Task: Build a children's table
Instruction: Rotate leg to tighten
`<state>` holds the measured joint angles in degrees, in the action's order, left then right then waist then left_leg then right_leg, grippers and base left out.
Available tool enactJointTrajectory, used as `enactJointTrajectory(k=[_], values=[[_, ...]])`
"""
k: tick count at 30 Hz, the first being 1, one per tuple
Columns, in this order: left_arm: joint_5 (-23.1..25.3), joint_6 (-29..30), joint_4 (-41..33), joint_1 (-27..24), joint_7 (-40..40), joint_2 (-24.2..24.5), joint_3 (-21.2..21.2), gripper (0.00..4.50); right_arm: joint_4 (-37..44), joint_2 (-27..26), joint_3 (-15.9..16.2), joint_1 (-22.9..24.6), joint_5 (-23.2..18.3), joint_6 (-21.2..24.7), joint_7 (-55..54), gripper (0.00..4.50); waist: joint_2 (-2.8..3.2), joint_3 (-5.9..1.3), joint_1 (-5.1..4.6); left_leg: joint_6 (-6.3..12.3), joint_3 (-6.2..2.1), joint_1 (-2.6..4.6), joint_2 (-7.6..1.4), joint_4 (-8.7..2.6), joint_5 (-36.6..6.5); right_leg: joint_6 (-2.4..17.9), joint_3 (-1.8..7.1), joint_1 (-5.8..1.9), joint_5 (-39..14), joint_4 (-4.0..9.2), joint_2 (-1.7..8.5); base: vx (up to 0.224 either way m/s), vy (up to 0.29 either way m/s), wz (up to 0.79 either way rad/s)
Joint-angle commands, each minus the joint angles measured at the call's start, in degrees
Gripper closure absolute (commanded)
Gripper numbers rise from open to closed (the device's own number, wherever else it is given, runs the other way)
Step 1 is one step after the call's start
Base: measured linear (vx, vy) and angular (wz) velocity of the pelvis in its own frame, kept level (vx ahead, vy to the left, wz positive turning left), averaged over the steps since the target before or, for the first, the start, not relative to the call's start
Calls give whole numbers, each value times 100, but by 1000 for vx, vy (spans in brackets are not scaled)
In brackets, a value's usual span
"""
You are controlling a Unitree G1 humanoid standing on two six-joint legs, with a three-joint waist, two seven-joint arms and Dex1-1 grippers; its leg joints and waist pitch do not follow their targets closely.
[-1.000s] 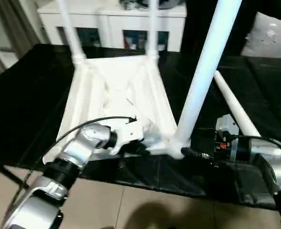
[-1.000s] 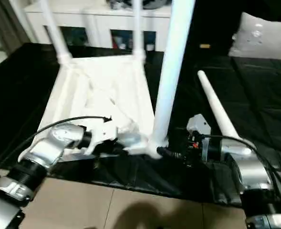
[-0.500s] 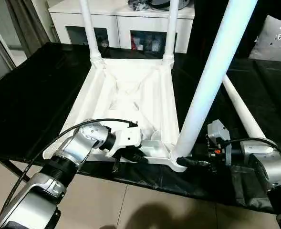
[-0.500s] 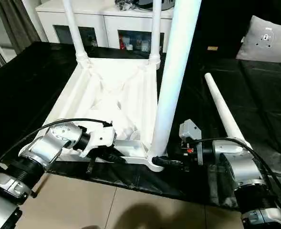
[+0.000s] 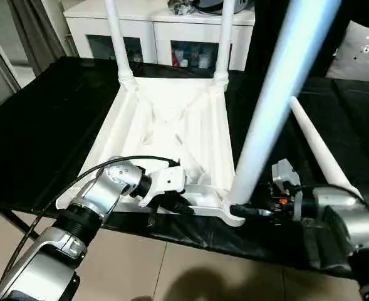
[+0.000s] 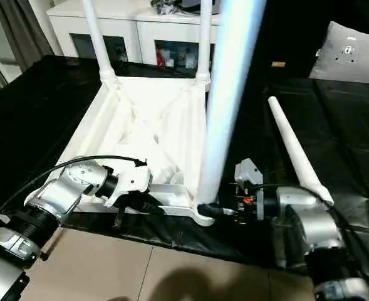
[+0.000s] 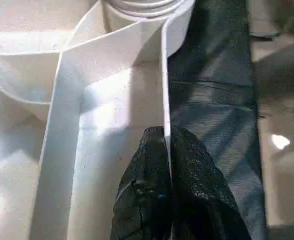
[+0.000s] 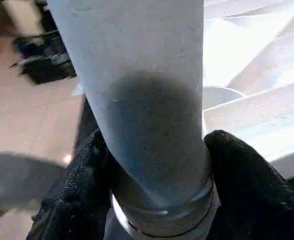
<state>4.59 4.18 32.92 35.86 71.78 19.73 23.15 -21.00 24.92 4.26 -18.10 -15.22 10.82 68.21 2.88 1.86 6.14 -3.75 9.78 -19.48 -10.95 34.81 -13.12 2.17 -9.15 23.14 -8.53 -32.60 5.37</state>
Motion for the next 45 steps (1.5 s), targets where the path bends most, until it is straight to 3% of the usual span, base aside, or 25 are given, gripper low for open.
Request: enactJointTrajectory(k=[1, 2, 3, 4, 5, 7, 9, 10, 11, 13, 14, 19, 22, 27, 32, 37, 38, 45], values=[[111, 398, 20, -47, -614, -291, 27, 450, 75, -283, 65, -147, 174, 286, -828, 193, -120, -286, -57, 408, -45, -27, -232, -419, -657, 523, 330, -339, -2431, 473, 403, 0, 0, 0], [55, 784, 26, -37, -1088, -526, -159, 450, 9, -503, -28, -202, 219, 375, -1326, 194, -122, -254, -120, 256, -34, 12, -166, -405, -912, 286, 282, -339, -3049, 568, 406, 0, 0, 0], [26, 924, 28, -32, -1258, -617, -232, 450, -13, -583, -70, -219, 213, 420, -1487, 194, -117, -236, -153, 226, -32, 36, -137, -392, -1027, 178, 242, -324, -3320, 628, 396, 0, 0, 0], [-27, 1411, 74, 36, -1939, -962, -488, 450, -88, -829, -173, -268, 326, 428, -2081, 194, -150, -245, -218, 187, -51, 26, -107, -370, -1097, -24, 186, -336, -3581, 680, 390, 0, 0, 0], [-27, 1411, 74, 36, -1939, -962, -488, 450, -88, -829, -173, -268, 326, 428, -2081, 194, -118, -259, -281, 197, -50, 49, -108, -361, -1121, -91, 151, -323, -3574, 725, 378, 0, 0, 0], [-64, 1666, 179, 153, -2508, -1304, -675, 450, -202, -1064, -312, -334, 437, 448, -2694, 194, -121, -272, -357, 313, -67, 15, -109, -376, -1137, -112, 140, -342, -3373, 743, 360, 0, 0, 0], [-48, 1670, 306, 272, -2900, -1569, -749, 450, -305, -1281, -489, -402, 463, 444, -3228, 194, -108, -270, -422, 359, -72, 47, -118, -376, -1260, -69, 119, -313, -3310, 772, 347, 0, 0, 0], [22, 1581, 381, 338, -3045, -1678, -710, 450, -349, -1404, -602, -440, 438, 396, -3491, 194, -132, -282, -472, 396, -72, 50, -118, -378, -1299, -34, 110, -320, -3234, 778, 344, 0, 0, 0], [80, 1561, 373, 346, -3064, -1694, -679, 450, -331, -1444, -638, -433, 418, 348, -3535, 194, -118, -301, -475, 426, -94, 17, -129, -401, -1216, -5, 119, -362, -3076, 753, 364, 0, 0, 0], [136, 1550, 266, 306, -2979, -1662, -637, 450, -209, -1439, -613, -356, 371, 279, -3364, 138, -119, -306, -459, 505, -96, -12, -156, -418, -1111, 76, 168, -371, -2844, 712, 393, 0, 0, 0], [162, 1561, 192, 263, -2941, -1623, -629, 450, -121, -1435, -619, -299, 314, 318, -3283, 124, -94, -308, -447, 535, -91, -13, -170, -428, -1052, 171, 204, -370, -2684, 682, 399, 0, 0, 0], [188, 1363, 44, 112, -2726, -1388, -535, 450, 128, -1227, -605, -116, 209, 304, -2897, 79, -88, -337, -386, 697, -90, -69, -205, -428, -620, 514, 285, -413, -2028, 527, 421, 0, 0, 0], [173, 1069, 4, 26, -2422, -1204, -438, 450, 243, -981, -627, -15, 104, 215, -2569, 57, -110, -342, -389, 753, -74, -99, -168, -416, -587, 472, 287, -440, -2076, 527, 411, 0, 0, 0], [151, 716, -96, -100, -1804, -861, -260, 450, 260, -424, -575, 86, 76, -2, -1802, 4, -109, -356, -371, 802, -76, -113, -178, -398, -475, 447, 289, -420, -2009, 498, 390, 0, 0, 0], [122, 252, -185, -188, -1076, -487, -18, 450, 140, -26, -569, -23, 47, -86, -1147, 4, -89, -337, -348, 749, -81, -78, -219, -419, -654, 508, 305, -385, -2136, 508, 393, 0, 0, 0], [128, -74, -165, -178, -482, -233, 145, 450, 136, 343, -343, -52, -29, -207, -371, 4, -83, -356, -228, 808, -64, -70, -250, -405, -509, 652, 332, -378, -1802, 438, 400, 0, 0, 0], [149, -101, -151, -165, -400, -186, 182, 450, 111, 389, -280, -65, 57, -327, -331, 4, -162, -360, -203, 812, -67, -92, -251, -407, -435, 673, 343, -393, -1765, 396, 420, 0, 0, 0], [185, -364, -65, -69, 101, 21, 378, 450, -3, 556, 107, -118, 337, -709, 268, 4, -163, -349, -74, 714, -47, -60, -261, -407, -443, 633, 357, -365, -1928, 402, 421, 0, 0, 0]])
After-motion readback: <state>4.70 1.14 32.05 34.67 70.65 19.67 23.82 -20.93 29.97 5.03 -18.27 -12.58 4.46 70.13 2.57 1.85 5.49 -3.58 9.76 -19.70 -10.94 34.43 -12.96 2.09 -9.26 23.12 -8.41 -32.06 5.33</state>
